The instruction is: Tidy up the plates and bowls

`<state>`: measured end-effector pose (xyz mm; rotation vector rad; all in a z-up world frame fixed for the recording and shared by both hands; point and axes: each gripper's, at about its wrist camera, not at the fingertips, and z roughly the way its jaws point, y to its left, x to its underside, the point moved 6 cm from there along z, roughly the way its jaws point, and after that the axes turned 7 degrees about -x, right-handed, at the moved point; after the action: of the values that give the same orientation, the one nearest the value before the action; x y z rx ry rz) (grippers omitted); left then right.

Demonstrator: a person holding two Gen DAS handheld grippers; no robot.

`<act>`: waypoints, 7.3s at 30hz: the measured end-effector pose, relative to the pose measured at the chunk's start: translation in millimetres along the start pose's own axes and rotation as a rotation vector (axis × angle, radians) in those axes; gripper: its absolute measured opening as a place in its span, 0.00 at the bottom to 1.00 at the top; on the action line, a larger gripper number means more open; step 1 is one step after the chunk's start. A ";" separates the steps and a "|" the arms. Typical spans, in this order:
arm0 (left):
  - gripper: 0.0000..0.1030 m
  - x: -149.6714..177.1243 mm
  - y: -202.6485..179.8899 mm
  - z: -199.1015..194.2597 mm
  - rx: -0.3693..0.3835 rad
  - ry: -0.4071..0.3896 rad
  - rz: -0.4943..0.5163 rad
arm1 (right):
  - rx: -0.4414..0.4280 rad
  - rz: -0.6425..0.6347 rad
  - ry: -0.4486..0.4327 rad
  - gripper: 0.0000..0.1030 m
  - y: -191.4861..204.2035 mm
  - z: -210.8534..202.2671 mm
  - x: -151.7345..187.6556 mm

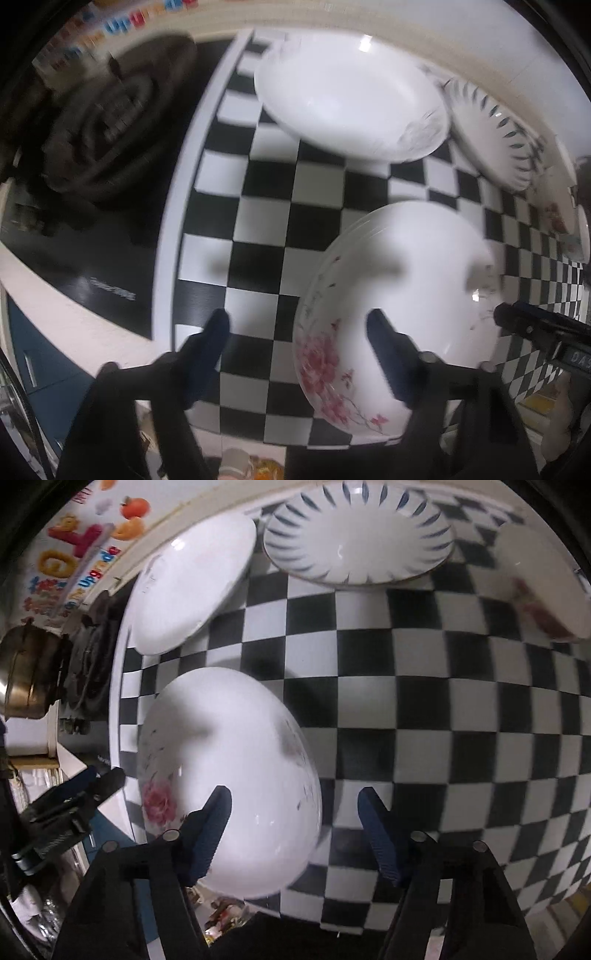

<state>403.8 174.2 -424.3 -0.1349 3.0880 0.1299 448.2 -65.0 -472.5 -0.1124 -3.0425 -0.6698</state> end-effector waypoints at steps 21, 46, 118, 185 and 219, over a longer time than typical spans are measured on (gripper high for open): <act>0.31 7.0 -20.5 18.5 0.113 0.060 0.028 | -0.013 0.037 0.094 0.21 -5.8 52.5 -3.0; 0.31 9.6 -137.0 -21.0 0.155 -0.022 0.165 | -0.043 0.113 -0.050 0.18 -97.0 -45.8 6.3; 0.49 -135.0 21.0 31.0 0.124 -0.059 -0.406 | 0.045 -0.323 0.047 0.75 80.2 18.8 -246.9; 0.25 -107.0 -47.2 -48.2 0.274 -0.157 -0.153 | -0.113 -0.214 0.054 0.16 36.9 -66.2 -162.9; 0.26 3.2 -185.9 5.2 0.228 0.014 0.221 | -0.091 0.086 0.018 0.16 -152.5 -68.2 38.6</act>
<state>417.4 -10.2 -444.8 0.2147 3.0929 -0.2154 398.7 -229.2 -473.0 -0.2367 -2.9703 -0.7983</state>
